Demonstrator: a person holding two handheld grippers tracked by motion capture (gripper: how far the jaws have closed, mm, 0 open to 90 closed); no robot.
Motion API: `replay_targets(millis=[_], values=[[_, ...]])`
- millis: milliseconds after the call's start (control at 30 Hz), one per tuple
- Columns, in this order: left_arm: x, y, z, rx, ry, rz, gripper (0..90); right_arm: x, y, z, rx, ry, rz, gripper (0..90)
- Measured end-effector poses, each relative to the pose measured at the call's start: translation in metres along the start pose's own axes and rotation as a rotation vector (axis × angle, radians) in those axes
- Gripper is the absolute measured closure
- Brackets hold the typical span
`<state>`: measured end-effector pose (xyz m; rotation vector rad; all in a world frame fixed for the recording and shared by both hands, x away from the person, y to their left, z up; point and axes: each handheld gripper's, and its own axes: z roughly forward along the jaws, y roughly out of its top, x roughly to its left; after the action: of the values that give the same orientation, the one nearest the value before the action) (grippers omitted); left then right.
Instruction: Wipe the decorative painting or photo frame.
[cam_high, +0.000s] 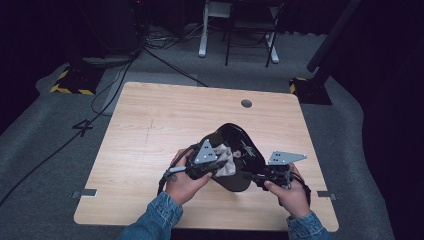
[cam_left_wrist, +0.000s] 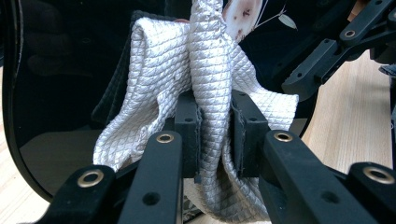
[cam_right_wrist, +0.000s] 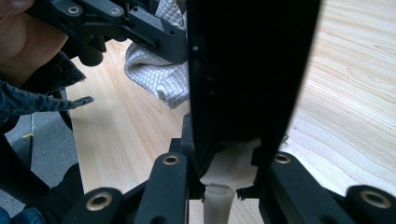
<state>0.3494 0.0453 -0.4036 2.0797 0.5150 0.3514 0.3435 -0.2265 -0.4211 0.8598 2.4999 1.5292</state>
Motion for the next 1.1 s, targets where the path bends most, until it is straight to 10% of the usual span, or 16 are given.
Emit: replay_targets(millis=[1100], values=[[0.043,-0.033,-0.014,0.035,0.111,-0.099,75.6,0.000,0.000,0.000,-0.002,0.011,0.010,76.9]])
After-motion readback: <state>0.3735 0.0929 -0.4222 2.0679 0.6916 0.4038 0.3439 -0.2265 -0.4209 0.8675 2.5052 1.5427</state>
